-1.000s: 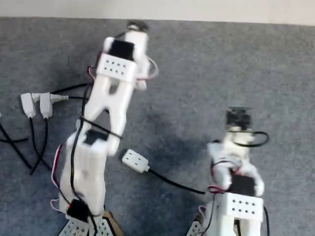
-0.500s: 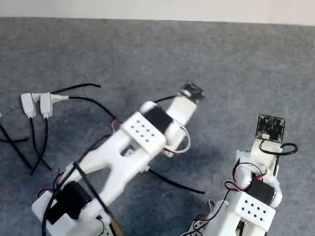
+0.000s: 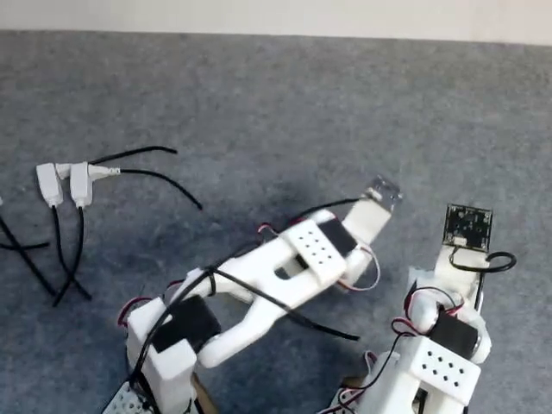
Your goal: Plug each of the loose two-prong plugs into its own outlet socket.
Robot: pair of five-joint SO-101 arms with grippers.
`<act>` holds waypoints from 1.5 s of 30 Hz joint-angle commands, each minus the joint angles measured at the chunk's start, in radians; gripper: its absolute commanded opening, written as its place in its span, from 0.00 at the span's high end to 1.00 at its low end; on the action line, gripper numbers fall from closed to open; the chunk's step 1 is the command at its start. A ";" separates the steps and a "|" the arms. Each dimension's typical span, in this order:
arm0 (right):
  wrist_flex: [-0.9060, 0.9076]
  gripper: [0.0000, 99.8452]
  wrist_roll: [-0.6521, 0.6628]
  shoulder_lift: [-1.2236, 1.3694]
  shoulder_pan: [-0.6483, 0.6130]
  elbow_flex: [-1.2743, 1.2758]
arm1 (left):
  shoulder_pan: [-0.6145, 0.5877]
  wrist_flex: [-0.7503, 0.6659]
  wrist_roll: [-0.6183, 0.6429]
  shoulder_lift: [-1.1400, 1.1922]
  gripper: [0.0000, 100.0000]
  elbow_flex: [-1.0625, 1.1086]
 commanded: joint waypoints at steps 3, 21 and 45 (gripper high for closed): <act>0.004 0.99 0.018 -0.013 -0.010 -0.008 | -0.047 0.091 0.046 -0.010 0.77 -0.127; 0.136 1.00 -0.127 0.257 -0.334 -0.245 | -0.746 0.694 0.562 0.001 0.77 -0.728; 0.229 0.85 -0.985 0.963 -0.832 -0.641 | -1.096 0.391 0.623 -0.008 0.77 -0.200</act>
